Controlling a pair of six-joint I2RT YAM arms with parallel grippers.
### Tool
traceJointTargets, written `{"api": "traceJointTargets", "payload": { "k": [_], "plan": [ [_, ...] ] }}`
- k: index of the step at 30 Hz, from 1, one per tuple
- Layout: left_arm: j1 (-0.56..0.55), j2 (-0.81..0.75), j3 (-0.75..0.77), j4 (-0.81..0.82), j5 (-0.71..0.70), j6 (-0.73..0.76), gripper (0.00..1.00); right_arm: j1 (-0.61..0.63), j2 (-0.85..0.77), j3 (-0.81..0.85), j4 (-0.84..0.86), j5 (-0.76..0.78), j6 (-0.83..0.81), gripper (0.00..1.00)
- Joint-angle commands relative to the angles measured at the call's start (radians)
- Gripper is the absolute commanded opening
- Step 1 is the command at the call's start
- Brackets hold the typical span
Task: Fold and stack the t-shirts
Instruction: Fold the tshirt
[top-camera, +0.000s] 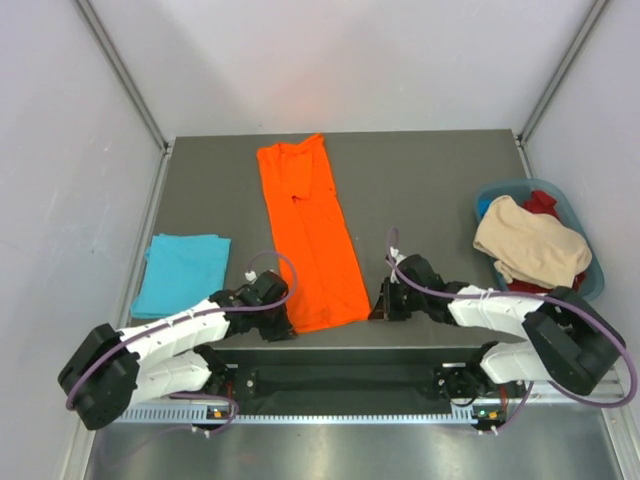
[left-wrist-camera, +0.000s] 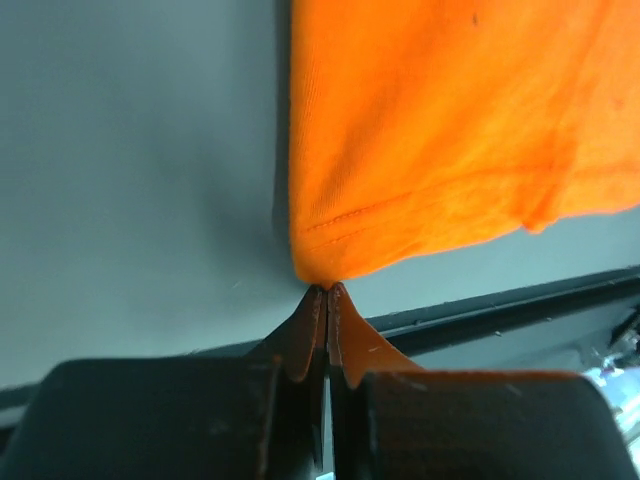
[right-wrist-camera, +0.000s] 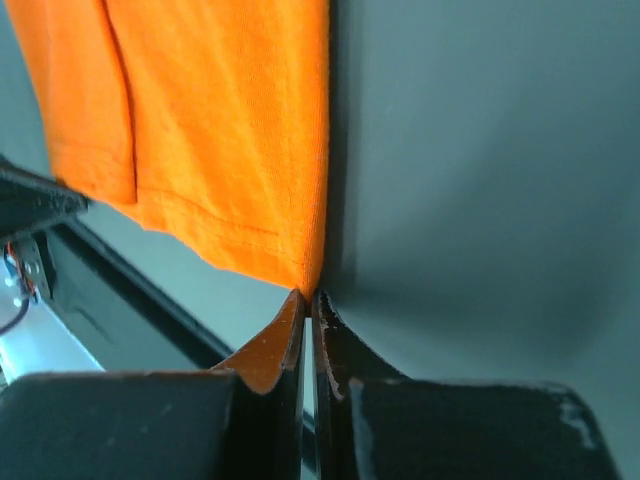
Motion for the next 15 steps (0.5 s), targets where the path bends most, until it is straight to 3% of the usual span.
{"api": "traceJointTargets", "payload": {
  "k": [1,13,14,15],
  "plan": [
    [-0.020,-0.023,0.057,-0.091,-0.068,-0.025,0.00,0.074,-0.078,-0.055,0.049,0.036,0.089,0.00],
    [-0.061,-0.132,0.035,-0.283,-0.028,-0.010,0.00,0.237,-0.268,-0.123,-0.009,0.227,0.278,0.01],
    [-0.061,-0.141,0.033,-0.290,-0.022,-0.010,0.01,0.242,-0.271,-0.124,-0.015,0.232,0.287,0.01],
    [-0.061,-0.146,0.033,-0.294,-0.020,-0.010,0.16,0.251,-0.271,-0.124,-0.017,0.235,0.290,0.02]
  ]
}}
